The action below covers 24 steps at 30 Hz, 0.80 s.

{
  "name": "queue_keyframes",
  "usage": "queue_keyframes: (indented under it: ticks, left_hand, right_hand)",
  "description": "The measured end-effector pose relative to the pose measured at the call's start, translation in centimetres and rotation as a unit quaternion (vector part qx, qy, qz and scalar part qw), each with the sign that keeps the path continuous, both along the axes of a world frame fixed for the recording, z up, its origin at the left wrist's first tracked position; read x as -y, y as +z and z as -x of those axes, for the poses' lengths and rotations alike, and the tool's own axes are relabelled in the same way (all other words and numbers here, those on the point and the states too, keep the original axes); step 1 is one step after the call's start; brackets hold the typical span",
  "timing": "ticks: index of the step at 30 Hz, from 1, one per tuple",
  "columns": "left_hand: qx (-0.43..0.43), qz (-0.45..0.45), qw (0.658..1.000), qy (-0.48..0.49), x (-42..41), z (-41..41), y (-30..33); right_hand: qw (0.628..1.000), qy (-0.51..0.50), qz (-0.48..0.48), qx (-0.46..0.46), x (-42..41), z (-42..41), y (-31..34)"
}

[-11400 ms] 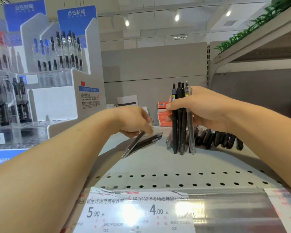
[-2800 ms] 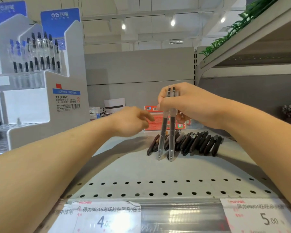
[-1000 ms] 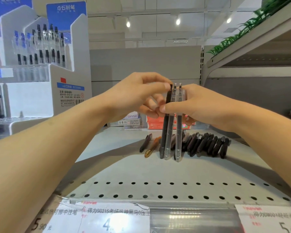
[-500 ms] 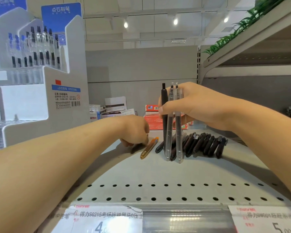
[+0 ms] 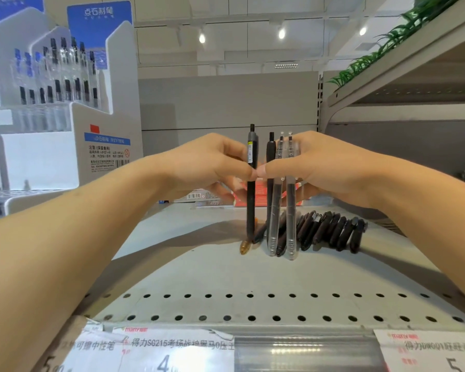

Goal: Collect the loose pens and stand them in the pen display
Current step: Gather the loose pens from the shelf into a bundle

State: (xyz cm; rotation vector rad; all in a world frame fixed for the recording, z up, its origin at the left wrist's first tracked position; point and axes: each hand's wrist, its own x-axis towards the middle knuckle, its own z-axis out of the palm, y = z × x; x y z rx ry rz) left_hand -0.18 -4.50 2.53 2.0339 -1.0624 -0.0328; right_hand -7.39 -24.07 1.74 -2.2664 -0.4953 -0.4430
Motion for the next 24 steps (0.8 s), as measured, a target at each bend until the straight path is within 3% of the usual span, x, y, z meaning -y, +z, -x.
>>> queue_keyframes:
  ticks: [10, 15, 22, 24]
  left_hand:
    - [0.082, -0.068, 0.994, -0.015, 1.1, 1.1, -0.7]
    - [0.013, -0.093, 0.996, -0.003, 0.8, 0.3, -0.7]
    - [0.119, -0.248, 0.953, 0.124, 2.5, -2.0, -2.8]
    - [0.103, -0.292, 0.943, 0.124, 3.1, -2.3, -3.4]
  right_hand:
    - [0.999, -0.014, -0.009, 0.033, -0.3, 0.3, 0.0]
    - [0.998, -0.024, -0.029, 0.041, 0.0, -0.1, 0.0]
    - [0.998, -0.032, -0.03, 0.034, 0.2, -0.4, 0.1]
    - [0.999, -0.029, -0.024, 0.035, 0.1, -0.3, 0.1]
